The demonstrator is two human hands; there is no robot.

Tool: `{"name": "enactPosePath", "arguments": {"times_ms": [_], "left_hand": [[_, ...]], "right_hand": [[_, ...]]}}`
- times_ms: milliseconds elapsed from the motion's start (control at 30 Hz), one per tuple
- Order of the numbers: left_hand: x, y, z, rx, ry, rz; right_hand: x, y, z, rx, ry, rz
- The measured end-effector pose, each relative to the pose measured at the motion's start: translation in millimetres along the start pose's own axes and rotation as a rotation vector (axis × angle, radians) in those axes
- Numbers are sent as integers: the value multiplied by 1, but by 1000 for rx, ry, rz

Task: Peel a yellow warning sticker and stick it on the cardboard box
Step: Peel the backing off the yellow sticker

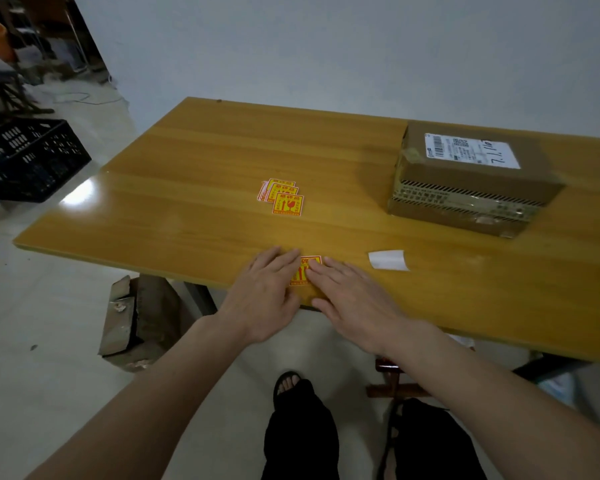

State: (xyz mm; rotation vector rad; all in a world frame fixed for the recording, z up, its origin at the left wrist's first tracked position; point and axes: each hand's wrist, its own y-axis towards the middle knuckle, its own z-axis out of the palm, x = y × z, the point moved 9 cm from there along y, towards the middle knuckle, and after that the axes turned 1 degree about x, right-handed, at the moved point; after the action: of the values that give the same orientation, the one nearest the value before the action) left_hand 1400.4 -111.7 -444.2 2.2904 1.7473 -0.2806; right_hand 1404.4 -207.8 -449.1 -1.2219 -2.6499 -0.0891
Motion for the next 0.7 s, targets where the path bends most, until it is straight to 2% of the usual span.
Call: {"name": "enactPosePath", "arguments": {"times_ms": [100, 167, 233, 367, 433, 567, 700], "left_hand": [[-11, -12, 6, -6, 56, 51], [-19, -18, 6, -41, 45, 77], [-27, -20, 2, -125, 14, 78], [-35, -22, -19, -321, -97, 58], [-43, -28, -24, -349, -194, 4], [-60, -39, -31, -363, -498, -177], [-80, -37, -14, -227, -839, -298]], "right_hand": [[2, -16, 0, -95, 82, -25], [2, -30, -4, -238, 129, -53], [-1, -40, -9, -337, 179, -37], [1, -37, -19, -381, 228, -20], [-5, -48, -26, -437, 279, 25], [-28, -83, -42, -539, 511, 243], [-47, -109, -43, -520, 821, 420]]}}
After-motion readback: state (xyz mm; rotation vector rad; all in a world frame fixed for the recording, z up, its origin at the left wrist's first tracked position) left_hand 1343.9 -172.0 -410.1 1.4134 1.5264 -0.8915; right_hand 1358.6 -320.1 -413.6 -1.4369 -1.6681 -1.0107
